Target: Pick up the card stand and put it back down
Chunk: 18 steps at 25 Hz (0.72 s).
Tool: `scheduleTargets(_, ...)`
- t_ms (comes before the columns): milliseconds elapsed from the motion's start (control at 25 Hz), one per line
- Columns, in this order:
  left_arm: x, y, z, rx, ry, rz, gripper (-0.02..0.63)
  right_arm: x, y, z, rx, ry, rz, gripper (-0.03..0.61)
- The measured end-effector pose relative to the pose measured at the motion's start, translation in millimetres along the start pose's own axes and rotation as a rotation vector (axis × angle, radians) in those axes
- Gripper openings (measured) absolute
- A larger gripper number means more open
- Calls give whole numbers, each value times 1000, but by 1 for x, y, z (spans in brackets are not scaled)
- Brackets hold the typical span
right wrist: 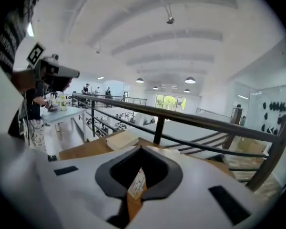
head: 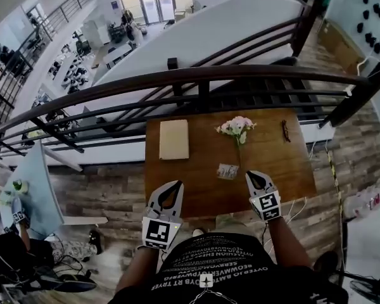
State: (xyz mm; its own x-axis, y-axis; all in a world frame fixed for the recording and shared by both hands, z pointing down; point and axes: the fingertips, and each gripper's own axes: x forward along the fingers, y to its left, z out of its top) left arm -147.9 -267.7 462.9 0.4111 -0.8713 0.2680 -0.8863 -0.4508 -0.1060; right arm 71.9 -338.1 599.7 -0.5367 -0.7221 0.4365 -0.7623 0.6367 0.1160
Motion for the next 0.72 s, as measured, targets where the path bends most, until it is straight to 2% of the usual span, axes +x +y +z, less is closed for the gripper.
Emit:
scheduleTargets(160, -19, -9, -5, 13, -18, -31, 26, -35, 17, 42, 34, -73, -31, 14)
scheduleTargets(520, -37, -23, -12, -80, -64, -95, 26, -85, 43, 90, -58, -122, -50, 14)
scheduleTargets(720, -24, -17, 8, -67, -103, -80, 26, -92, 32, 122, -96, -172, -56, 14)
